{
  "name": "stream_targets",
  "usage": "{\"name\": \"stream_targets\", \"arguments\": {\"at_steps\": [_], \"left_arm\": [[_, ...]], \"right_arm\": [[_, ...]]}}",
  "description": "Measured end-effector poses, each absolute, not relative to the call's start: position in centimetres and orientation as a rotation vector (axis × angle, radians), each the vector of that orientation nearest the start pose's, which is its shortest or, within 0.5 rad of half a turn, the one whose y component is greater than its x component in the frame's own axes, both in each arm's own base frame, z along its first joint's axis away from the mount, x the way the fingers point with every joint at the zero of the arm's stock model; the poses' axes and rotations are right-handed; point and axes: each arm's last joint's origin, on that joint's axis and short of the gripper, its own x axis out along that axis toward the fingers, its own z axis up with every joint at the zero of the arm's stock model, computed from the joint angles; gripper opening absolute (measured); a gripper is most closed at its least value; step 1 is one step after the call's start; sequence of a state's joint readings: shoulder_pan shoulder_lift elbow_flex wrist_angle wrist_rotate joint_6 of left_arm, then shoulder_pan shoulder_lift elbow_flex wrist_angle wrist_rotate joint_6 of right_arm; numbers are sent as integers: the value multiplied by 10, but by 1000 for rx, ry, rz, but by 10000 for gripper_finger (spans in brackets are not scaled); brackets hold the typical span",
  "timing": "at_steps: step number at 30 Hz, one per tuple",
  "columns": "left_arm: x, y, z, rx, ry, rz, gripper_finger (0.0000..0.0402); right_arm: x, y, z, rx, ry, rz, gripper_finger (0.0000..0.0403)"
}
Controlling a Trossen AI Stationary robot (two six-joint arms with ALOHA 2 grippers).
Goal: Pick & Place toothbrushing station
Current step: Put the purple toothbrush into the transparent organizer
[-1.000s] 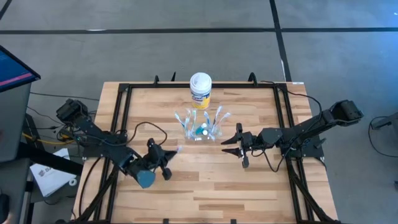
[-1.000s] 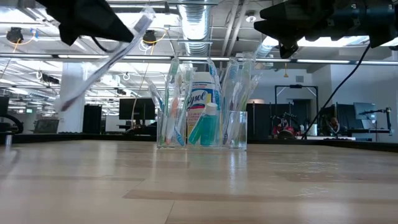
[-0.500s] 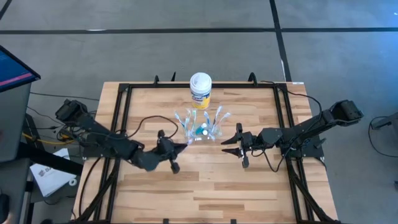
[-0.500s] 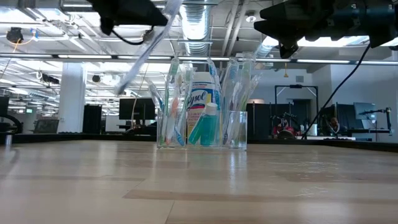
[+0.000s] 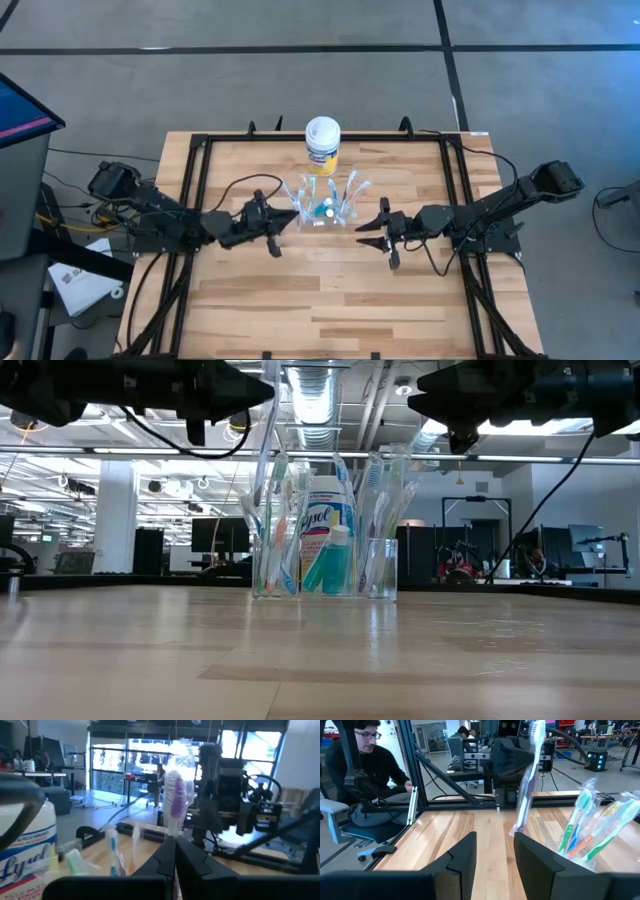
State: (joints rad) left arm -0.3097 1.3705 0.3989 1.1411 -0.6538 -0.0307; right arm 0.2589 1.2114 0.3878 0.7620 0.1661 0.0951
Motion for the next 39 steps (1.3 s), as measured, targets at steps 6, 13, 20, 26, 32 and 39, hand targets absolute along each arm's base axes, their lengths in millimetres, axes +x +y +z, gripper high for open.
{"name": "stream_targets", "arguments": {"at_steps": [6, 13, 20, 26, 32, 39], "left_arm": [[238, -48, 208, -89, -168, 371, 0], [241, -37, 209, -79, -175, 372, 0], [242, -29, 209, -54, -176, 401, 0], [243, -25, 209, -45, -177, 380, 0], [244, -25, 206, -13, -166, 384, 0], [252, -22, 193, -5, -179, 414, 0]], "right_arm": [[227, 55, 206, 82, 64, 90, 122], [227, 55, 206, 82, 64, 90, 122], [227, 55, 206, 82, 65, 90, 122], [227, 55, 206, 82, 64, 90, 122], [227, 55, 206, 67, 64, 91, 122], [227, 55, 206, 66, 64, 91, 122]]}}
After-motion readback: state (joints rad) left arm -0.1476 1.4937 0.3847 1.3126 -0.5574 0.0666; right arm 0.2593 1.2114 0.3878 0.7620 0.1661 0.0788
